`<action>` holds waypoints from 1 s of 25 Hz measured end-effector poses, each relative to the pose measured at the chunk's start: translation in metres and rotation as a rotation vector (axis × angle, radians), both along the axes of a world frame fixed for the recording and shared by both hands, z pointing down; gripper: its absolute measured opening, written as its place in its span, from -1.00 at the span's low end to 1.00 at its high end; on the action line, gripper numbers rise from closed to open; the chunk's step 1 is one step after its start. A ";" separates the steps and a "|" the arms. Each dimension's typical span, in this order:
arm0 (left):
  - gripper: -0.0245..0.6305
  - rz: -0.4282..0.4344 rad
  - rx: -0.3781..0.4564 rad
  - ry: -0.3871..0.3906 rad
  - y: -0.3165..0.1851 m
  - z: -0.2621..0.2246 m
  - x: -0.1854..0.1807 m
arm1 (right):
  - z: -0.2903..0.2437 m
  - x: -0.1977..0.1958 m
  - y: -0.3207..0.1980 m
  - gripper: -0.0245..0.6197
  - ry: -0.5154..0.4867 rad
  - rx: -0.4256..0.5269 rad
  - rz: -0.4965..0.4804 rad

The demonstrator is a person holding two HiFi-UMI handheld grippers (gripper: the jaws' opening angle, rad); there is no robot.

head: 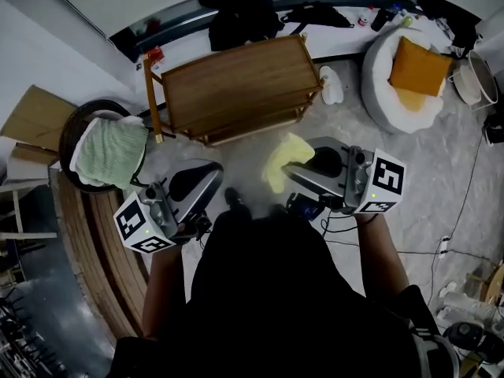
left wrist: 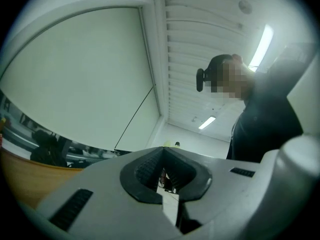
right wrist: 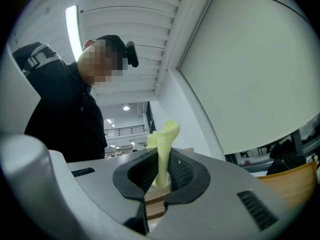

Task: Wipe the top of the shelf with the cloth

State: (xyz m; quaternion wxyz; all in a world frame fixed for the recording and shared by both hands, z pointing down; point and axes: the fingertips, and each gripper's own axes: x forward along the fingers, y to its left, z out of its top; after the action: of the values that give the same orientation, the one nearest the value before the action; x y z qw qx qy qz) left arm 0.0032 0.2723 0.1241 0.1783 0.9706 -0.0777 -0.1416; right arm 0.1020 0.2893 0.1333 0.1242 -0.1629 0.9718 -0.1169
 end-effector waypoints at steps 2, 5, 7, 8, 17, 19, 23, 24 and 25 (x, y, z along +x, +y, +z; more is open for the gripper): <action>-0.89 0.014 -0.004 -0.034 0.018 0.005 0.021 | 0.006 0.018 0.017 -0.77 -0.013 -0.001 -0.003; -0.89 0.022 -0.026 -0.078 0.040 0.012 0.041 | 0.012 0.029 0.035 -0.77 -0.023 0.012 -0.029; -0.89 0.013 -0.041 -0.111 0.050 0.017 0.048 | 0.016 0.030 0.041 -0.77 -0.025 0.019 -0.048; -0.89 0.007 -0.048 -0.131 0.055 0.020 0.050 | 0.018 0.029 0.044 -0.77 -0.031 0.021 -0.056; -0.89 -0.033 -0.020 -0.161 0.082 0.032 0.020 | 0.028 -0.012 0.074 -0.77 -0.020 0.054 -0.109; -0.89 -0.024 -0.007 -0.143 0.081 0.031 0.012 | 0.025 -0.022 0.076 -0.77 0.001 0.064 -0.102; -0.89 -0.009 0.059 -0.192 0.086 0.031 0.006 | 0.014 -0.034 0.082 -0.77 0.014 0.081 -0.052; -0.89 -0.011 0.077 -0.206 0.086 0.029 0.002 | 0.011 -0.039 0.082 -0.77 0.016 0.087 -0.037; -0.89 -0.015 0.094 -0.213 0.086 0.027 -0.005 | 0.009 -0.046 0.081 -0.77 0.020 0.094 -0.027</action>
State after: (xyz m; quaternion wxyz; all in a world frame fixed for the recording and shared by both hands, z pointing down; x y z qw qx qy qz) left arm -0.0015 0.3585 0.1510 0.1220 0.9869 -0.0969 -0.0427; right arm 0.0560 0.3707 0.1426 0.1206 -0.1449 0.9795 -0.0713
